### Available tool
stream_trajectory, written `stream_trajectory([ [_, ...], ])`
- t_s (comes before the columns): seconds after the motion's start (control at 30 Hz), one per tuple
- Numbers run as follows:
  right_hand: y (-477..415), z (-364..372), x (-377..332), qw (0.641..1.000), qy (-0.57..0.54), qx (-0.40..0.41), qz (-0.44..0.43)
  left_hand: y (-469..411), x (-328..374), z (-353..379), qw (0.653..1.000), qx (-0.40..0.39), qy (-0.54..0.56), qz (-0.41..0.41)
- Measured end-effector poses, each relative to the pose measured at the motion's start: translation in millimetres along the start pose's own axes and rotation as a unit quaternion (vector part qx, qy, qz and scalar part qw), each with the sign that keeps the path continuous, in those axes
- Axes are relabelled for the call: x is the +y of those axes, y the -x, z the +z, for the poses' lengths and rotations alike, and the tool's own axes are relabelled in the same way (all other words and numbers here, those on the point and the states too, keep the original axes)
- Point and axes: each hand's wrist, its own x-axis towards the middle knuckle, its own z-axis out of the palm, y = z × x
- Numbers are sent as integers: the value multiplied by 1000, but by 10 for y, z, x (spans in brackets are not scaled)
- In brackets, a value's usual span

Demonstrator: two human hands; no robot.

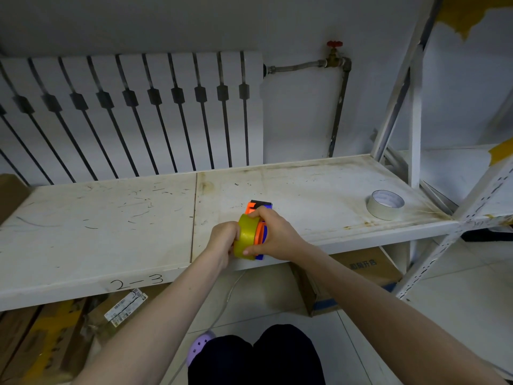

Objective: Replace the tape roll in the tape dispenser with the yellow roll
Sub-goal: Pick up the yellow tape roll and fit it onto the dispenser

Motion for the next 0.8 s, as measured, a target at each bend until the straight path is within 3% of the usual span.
stream_trajectory([
  [0.13, 6, 2, -19, 1000, 15, 4, 1, 12, 28, -82, 998, -22, -50, 4],
  [0.6, 4, 1, -9, 1000, 3, 0, 2, -16, -110, -80, 1000, -15, 15, 22],
  [0.8, -31, -64, 7, 999, -35, -20, 19, -6, -212, -208, 985, -116, -50, 117],
])
